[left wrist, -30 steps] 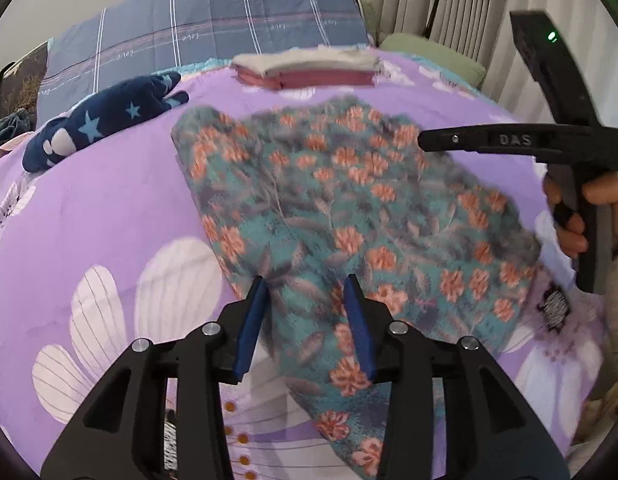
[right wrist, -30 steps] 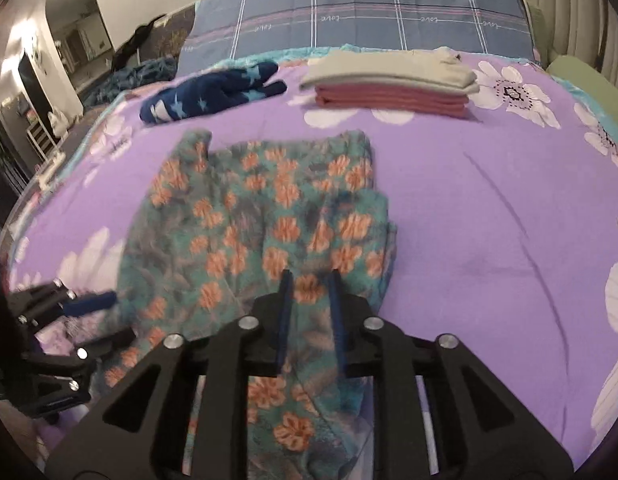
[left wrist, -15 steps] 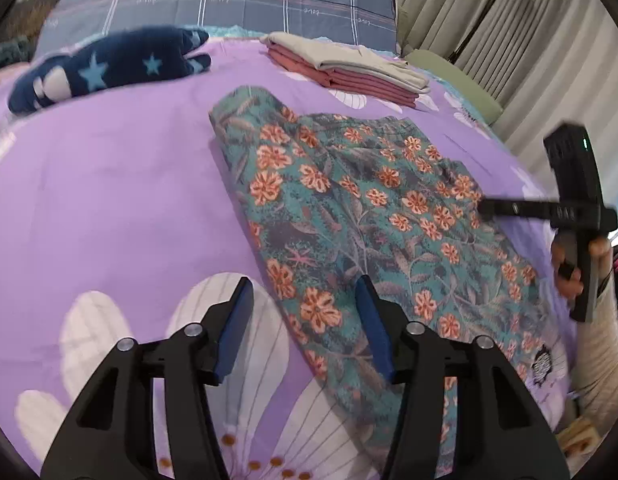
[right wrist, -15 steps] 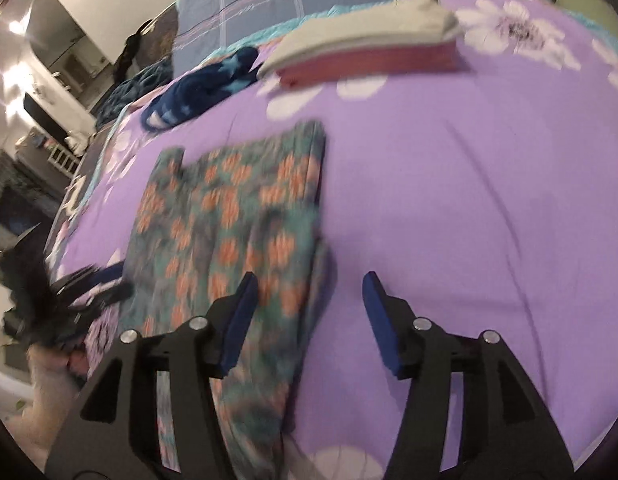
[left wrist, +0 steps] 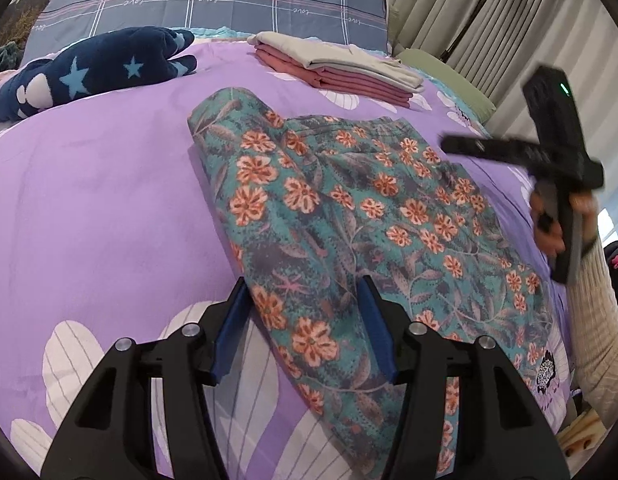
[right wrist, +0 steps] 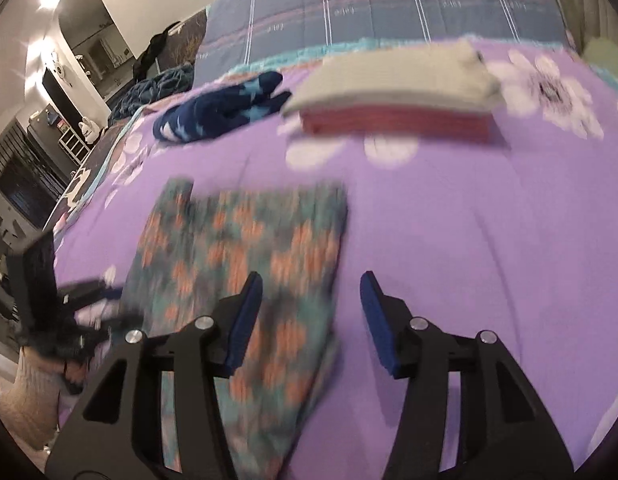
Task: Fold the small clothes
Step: 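Grasp the folded teal shirt edge with the left gripper while the right gripper grasps beside it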
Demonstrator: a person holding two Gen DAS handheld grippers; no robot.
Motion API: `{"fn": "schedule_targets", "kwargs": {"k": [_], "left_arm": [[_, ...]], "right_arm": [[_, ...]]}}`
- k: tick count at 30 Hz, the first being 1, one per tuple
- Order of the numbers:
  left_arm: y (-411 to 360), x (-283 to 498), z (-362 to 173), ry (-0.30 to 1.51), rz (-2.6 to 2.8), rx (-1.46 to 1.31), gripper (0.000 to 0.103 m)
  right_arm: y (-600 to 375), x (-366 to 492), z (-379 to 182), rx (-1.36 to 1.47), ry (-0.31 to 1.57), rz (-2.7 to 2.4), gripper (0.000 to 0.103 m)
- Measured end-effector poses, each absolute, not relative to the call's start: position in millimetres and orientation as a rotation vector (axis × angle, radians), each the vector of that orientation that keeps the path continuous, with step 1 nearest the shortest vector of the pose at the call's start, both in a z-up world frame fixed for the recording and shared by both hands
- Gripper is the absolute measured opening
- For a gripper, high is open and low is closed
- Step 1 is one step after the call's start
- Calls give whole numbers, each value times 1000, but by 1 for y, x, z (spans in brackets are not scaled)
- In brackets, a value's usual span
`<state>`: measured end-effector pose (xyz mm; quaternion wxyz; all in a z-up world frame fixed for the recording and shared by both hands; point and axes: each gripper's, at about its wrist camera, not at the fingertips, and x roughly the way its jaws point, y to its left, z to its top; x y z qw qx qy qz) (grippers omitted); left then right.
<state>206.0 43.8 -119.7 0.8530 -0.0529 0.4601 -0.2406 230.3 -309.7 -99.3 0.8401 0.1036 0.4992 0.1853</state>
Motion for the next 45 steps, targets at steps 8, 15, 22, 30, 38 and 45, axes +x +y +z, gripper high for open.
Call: {"fn": "schedule_targets", "kwargs": {"k": [8, 15, 22, 30, 38, 45], "left_arm": [[44, 203, -122, 936, -494, -97, 56], [43, 200, -121, 925, -476, -82, 56], [52, 192, -120, 938, -490, -132, 56], [52, 191, -122, 964, -542, -179, 56], [52, 195, -122, 976, -569, -199, 56], [52, 203, -127, 997, -621, -235, 56]], "right_arm": [[-304, 268, -122, 204, 1045, 297, 3], [-328, 247, -115, 316, 983, 284, 38], [-356, 184, -98, 434, 1087, 440, 46], [-331, 158, -125, 423, 1229, 526, 51], [-338, 192, -138, 551, 1230, 622, 51], [-338, 177, -136, 498, 1287, 662, 51]]}}
